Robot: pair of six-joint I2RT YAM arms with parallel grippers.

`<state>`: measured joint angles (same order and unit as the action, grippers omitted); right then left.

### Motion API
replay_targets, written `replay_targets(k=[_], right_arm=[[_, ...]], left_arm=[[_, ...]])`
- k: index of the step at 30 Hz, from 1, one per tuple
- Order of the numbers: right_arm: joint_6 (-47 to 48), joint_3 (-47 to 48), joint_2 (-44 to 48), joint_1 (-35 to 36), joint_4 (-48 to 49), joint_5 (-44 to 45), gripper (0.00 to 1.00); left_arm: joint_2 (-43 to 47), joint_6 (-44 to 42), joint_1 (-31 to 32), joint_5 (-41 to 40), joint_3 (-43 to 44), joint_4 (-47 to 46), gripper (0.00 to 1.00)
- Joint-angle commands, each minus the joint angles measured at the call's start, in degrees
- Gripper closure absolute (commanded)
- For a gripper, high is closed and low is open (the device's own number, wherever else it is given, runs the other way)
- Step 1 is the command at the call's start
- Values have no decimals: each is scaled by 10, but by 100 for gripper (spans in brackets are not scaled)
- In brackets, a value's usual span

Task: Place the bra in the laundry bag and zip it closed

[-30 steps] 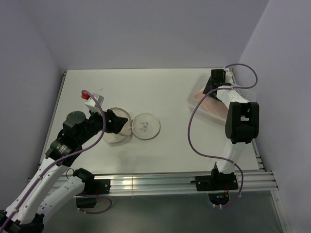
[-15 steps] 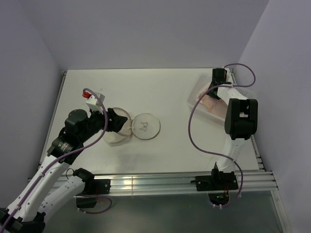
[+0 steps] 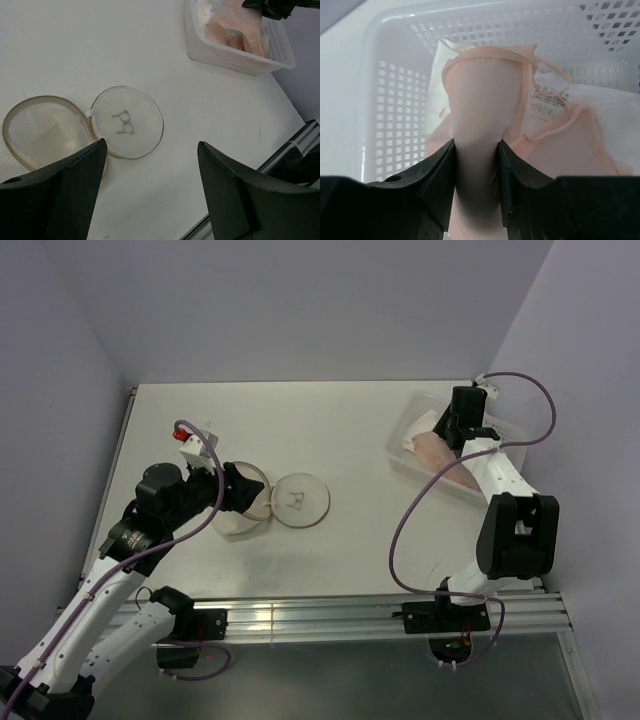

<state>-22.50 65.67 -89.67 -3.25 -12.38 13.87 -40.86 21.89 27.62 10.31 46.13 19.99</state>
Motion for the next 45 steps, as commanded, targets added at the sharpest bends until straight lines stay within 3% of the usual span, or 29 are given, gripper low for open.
replay_targets(k=[1, 6, 12, 21, 28, 33, 34, 41, 45], right_arm=[[-15, -16, 35, 3, 44, -9, 57], [-23, -40, 70, 3, 80, -34, 58], [-56, -64, 157, 3, 143, -128, 58], [-82, -77, 245, 7, 164, -221, 59], [-105, -90, 300, 72, 182, -318, 60], [-119, -89, 303, 166, 199, -371, 60], [-128, -98, 298, 174, 215, -414, 61], [-249, -139, 250, 210, 404, -627, 63], [-283, -145, 212, 230, 463, -682, 63]], left_arm=[[-9, -6, -5, 31, 0, -18, 20], [-28, 14, -15, 90, 2, -37, 19], [-56, 64, -15, 167, 1, -87, 19], [-58, 112, -16, 210, 2, -148, 18], [-74, 148, -9, 267, 5, -218, 17], [-82, 129, -8, 272, 31, -204, 17], [-83, 124, -8, 272, 41, -202, 17], [-77, 91, -8, 295, 69, -168, 15], [-71, 110, -7, 328, 59, -194, 15]])
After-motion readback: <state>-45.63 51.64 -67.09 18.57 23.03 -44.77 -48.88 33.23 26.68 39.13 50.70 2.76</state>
